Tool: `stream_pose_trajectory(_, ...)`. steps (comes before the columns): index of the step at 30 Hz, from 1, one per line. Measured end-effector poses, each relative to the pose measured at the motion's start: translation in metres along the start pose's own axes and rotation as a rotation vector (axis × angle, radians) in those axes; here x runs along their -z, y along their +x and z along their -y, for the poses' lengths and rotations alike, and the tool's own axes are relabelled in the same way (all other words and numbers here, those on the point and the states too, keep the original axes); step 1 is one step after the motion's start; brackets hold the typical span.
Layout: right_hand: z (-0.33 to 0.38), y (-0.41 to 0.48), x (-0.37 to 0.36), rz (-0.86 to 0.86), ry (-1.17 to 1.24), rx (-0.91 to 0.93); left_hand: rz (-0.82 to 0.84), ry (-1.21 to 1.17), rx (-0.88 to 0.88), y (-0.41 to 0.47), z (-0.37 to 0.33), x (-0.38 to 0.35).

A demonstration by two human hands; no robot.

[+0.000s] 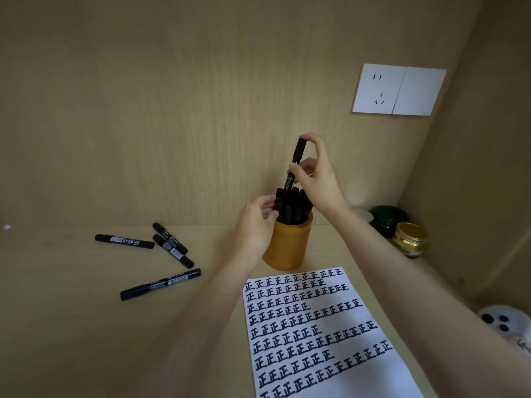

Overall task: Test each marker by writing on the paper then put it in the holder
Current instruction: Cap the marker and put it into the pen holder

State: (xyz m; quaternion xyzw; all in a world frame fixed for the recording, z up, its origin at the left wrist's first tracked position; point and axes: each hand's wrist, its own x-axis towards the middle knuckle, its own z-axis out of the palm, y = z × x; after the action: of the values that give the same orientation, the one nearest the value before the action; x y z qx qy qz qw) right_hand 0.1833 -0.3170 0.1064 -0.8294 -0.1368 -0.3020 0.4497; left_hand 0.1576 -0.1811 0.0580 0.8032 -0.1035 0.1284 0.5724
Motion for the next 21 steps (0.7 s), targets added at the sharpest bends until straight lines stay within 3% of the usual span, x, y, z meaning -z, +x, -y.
stream_pose_trajectory(4,0.000,0.007,0.001,0.099,-0.025,0.009,-0.015,-0.036,-0.003,0.001,0.001,-0.002)
stream_pose_trajectory(7,-0.002,0.001,-0.004,0.237,-0.201,0.032,-0.020,-0.045,-0.005,0.001,0.003,-0.003)
stream_pose_trajectory(13,-0.014,-0.005,0.002,0.185,-0.191,0.129,-0.029,-0.046,-0.014,0.000,0.010,-0.002)
stream_pose_trajectory(21,-0.013,-0.004,0.001,0.247,-0.116,0.079,-0.044,-0.002,-0.027,-0.002,0.009,-0.002)
